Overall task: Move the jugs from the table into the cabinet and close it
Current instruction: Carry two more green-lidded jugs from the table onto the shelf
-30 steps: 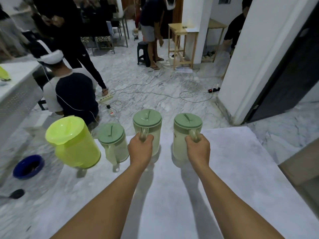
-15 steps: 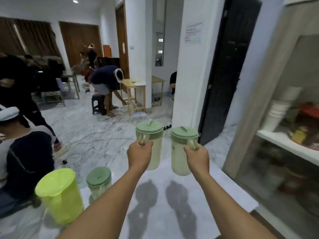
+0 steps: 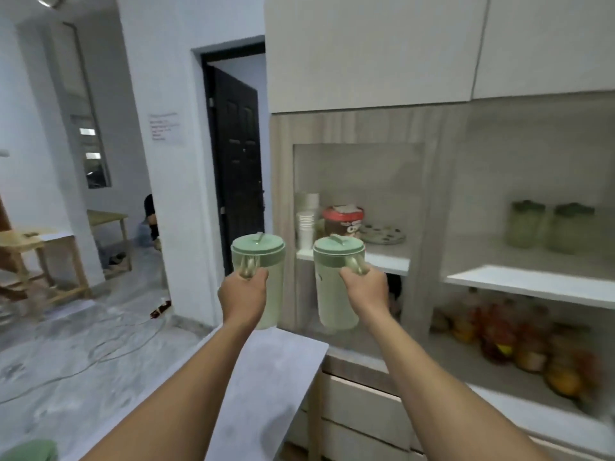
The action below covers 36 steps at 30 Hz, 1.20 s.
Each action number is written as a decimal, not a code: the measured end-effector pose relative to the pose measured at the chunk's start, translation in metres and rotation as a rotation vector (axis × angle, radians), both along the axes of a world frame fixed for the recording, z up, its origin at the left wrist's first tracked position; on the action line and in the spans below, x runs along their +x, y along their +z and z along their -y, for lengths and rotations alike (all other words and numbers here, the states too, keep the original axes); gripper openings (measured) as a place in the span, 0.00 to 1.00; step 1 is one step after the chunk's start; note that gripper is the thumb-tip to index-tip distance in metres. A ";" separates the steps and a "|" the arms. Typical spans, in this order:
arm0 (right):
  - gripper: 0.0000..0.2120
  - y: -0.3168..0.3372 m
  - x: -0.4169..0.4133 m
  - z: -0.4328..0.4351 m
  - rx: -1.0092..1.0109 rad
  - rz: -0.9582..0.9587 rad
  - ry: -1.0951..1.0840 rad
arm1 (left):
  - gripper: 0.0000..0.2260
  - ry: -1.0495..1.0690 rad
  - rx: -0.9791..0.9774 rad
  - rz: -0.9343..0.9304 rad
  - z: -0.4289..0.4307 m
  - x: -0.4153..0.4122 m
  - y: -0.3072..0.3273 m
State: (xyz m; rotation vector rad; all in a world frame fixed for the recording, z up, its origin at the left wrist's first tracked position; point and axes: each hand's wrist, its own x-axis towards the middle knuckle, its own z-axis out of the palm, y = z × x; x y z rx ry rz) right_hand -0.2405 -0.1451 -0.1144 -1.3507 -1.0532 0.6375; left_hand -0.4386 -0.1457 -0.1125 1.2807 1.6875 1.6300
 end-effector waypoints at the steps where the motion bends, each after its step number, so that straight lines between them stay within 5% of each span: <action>1: 0.06 0.006 0.014 0.006 0.008 0.004 -0.029 | 0.12 -0.031 0.004 0.004 0.002 0.014 0.007; 13: 0.05 0.050 0.203 0.095 0.059 0.089 -0.400 | 0.10 -0.336 0.083 0.044 0.030 0.207 0.059; 22: 0.07 0.060 0.334 0.121 0.077 0.100 -0.469 | 0.09 -0.456 0.116 0.103 0.038 0.340 0.069; 36: 0.05 0.032 0.475 0.029 0.051 0.040 -0.529 | 0.09 -0.606 0.056 0.170 -0.057 0.495 0.054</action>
